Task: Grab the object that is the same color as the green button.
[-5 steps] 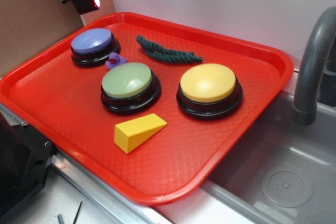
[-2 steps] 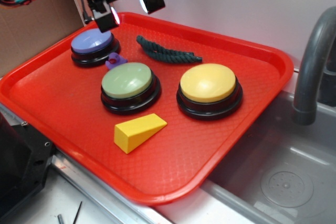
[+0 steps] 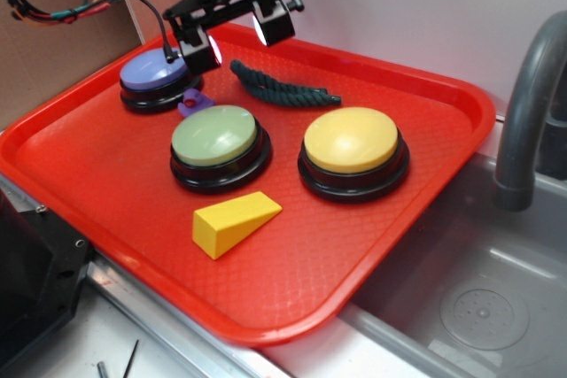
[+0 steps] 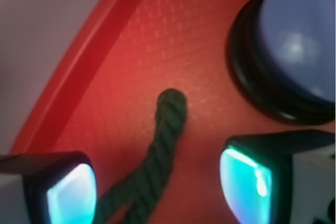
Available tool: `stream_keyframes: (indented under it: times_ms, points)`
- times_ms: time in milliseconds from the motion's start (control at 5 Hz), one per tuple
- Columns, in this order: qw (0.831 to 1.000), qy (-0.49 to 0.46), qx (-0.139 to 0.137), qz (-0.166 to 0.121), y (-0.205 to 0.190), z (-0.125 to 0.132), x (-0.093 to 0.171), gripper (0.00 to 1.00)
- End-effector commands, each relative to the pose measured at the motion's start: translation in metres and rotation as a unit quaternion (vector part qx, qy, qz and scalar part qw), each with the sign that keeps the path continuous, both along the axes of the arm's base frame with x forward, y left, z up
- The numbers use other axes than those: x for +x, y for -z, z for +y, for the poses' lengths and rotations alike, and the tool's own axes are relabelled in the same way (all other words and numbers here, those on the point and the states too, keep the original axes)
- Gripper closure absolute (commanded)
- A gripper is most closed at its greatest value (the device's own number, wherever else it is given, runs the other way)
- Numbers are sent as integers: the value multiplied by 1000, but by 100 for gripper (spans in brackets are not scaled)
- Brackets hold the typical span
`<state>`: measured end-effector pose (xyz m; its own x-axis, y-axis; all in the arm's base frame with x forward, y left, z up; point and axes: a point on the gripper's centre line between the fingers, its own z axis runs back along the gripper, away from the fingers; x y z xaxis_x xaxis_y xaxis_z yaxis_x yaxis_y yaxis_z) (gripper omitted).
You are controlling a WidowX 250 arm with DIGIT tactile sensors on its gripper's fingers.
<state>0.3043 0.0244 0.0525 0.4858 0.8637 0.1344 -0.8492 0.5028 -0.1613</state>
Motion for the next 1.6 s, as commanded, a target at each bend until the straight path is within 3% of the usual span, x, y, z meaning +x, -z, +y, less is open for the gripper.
stream_keyframes:
  times_ms: [0, 200, 600, 800, 1200, 1400]
  points:
    - [1000, -2, 12, -15, 5, 13, 12, 0]
    - [1000, -7, 19, -7, 7, 8, 13, 0]
    - [1000, -17, 7, 18, 14, -3, 12, 0]
    - [999, -14, 18, 35, 21, -5, 14, 8]
    - [999, -16, 23, 37, 33, -9, 15, 100]
    - [999, -9, 22, 26, 28, -11, 15, 100]
